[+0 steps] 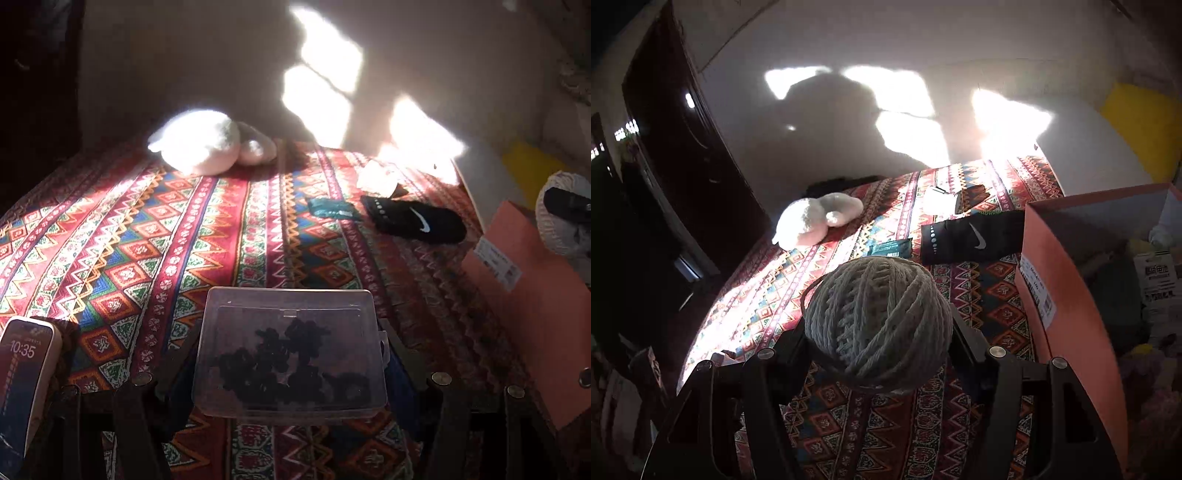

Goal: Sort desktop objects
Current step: 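Carry the yarn ball and clear plastic box into the pink box and release them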

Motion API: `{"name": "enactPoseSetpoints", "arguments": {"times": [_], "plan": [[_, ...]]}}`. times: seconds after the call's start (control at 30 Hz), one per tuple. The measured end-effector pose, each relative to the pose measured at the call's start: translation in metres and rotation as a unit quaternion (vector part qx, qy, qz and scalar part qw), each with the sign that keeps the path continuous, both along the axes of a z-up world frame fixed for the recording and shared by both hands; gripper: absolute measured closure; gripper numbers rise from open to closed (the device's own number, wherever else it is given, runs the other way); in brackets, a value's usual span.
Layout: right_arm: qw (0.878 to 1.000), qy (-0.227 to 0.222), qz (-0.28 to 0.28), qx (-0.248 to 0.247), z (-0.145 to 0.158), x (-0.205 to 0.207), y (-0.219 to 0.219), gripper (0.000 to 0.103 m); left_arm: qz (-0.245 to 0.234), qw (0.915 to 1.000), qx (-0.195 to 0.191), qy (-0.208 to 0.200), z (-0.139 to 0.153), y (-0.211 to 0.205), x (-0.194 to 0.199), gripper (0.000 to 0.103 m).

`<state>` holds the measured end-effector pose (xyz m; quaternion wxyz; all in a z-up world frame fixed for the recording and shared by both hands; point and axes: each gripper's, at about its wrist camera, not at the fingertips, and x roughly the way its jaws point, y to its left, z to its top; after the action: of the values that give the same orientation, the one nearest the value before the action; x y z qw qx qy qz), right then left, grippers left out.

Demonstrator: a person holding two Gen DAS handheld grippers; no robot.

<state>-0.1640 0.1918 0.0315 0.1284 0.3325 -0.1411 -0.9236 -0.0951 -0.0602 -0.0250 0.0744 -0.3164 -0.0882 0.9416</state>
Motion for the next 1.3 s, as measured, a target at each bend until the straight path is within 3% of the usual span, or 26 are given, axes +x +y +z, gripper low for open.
{"name": "enactPoseSetpoints", "arguments": {"times": [0.27, 0.53, 0.77, 0.83, 0.87, 0.9, 0.97, 1.13, 1.3], "plan": [[0.993, 0.093, -0.063, 0.024, 0.051, 0.051, 0.043, 0.035, -0.085, 0.9942, 0.017, 0.063, 0.071, 0.083, 0.000, 0.031], [0.962, 0.176, -0.207, 0.025, 0.092, 0.107, 0.131, 0.035, -0.190, 0.9771, 0.015, 0.094, 0.113, 0.205, -0.023, 0.031], [0.935, 0.159, -0.318, -0.007, 0.091, 0.129, 0.235, 0.035, -0.262, 0.9611, 0.015, 0.087, 0.119, 0.302, -0.052, 0.031], [0.930, 0.142, -0.339, -0.011, 0.084, 0.128, 0.261, 0.032, -0.273, 0.9601, 0.011, 0.061, 0.114, 0.327, -0.066, 0.020], [0.927, 0.132, -0.351, -0.013, 0.080, 0.126, 0.271, 0.027, -0.274, 0.9607, 0.007, 0.046, 0.111, 0.336, -0.073, 0.010], [0.924, 0.123, -0.363, -0.012, 0.073, 0.124, 0.279, 0.016, -0.272, 0.9616, 0.006, 0.034, 0.108, 0.342, -0.078, 0.008], [0.915, 0.113, -0.387, -0.012, 0.064, 0.123, 0.293, 0.007, -0.270, 0.9625, 0.016, 0.026, 0.104, 0.340, -0.080, 0.008], [0.911, 0.114, -0.397, -0.019, 0.061, 0.125, 0.302, 0.006, -0.233, 0.9719, 0.010, 0.027, 0.095, 0.315, -0.078, 0.004], [0.917, 0.116, -0.380, -0.001, 0.061, 0.117, 0.277, 0.005, -0.185, 0.9826, 0.009, 0.012, 0.082, 0.267, -0.081, 0.003]]}}
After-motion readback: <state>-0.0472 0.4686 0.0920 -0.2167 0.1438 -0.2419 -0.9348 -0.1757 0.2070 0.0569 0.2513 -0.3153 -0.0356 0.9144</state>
